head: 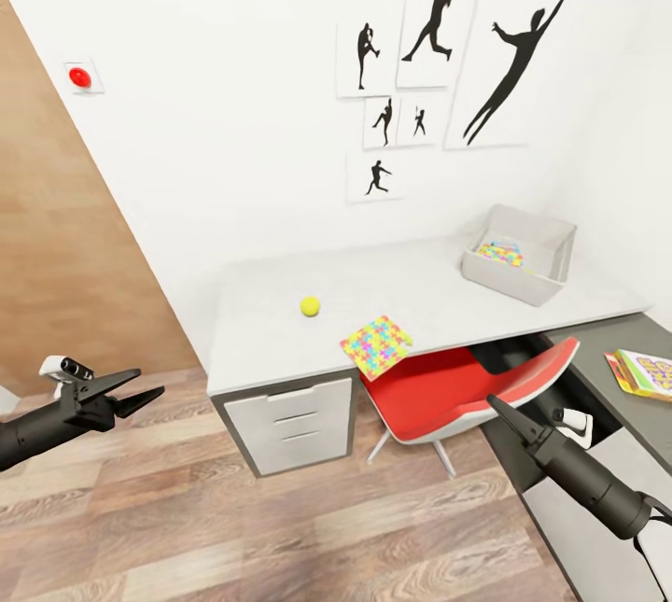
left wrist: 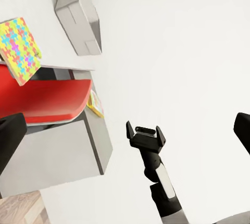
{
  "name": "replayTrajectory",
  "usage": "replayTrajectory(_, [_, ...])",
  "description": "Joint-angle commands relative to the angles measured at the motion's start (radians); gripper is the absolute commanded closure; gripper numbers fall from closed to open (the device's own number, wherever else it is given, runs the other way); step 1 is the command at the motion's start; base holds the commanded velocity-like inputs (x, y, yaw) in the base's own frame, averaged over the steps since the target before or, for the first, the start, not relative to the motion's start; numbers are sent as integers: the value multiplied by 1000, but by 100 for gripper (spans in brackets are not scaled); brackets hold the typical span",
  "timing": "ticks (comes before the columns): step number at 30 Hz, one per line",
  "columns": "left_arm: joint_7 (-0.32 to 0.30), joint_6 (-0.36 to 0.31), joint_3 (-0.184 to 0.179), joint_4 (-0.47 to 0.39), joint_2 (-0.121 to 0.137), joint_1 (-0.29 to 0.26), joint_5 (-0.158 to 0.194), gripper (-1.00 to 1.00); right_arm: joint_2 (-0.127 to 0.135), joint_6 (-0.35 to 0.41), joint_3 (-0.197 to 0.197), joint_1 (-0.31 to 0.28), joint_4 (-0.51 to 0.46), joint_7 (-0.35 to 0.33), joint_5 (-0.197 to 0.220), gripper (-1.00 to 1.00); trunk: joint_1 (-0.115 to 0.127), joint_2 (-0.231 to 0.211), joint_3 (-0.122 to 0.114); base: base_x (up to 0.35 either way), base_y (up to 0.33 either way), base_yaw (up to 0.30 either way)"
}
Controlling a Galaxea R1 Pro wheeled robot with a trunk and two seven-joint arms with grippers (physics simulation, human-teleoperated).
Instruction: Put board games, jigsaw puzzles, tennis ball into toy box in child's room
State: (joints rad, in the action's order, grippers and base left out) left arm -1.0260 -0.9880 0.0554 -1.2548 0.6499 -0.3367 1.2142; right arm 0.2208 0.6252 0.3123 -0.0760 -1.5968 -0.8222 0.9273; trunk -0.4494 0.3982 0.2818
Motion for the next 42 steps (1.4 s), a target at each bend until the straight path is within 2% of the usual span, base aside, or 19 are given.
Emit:
replayTrajectory(1, [-1,-4,0,0,0,-1,1,-100,0,7,1,-1,0,0,5,-100,-1,2,0,0,-13,0])
replayTrajectory(17, [1,-4,0,0,-1,-1,1,-100,0,6,1,-1,0,0,5,-100,-1,2,-27,0,-2,0])
replayTrajectory(29, [2,-4,-2,-1,-1,-1,1,-100,2,-37,1,1,0,-4,6,-100,-1,2,-47,0,0,0])
replayTrajectory(42, [3,-4,-2,-2,-12,-1,-2,-100,2,-39,1,1,-1,-5,7,-100,-1,2,-68,0,0,0])
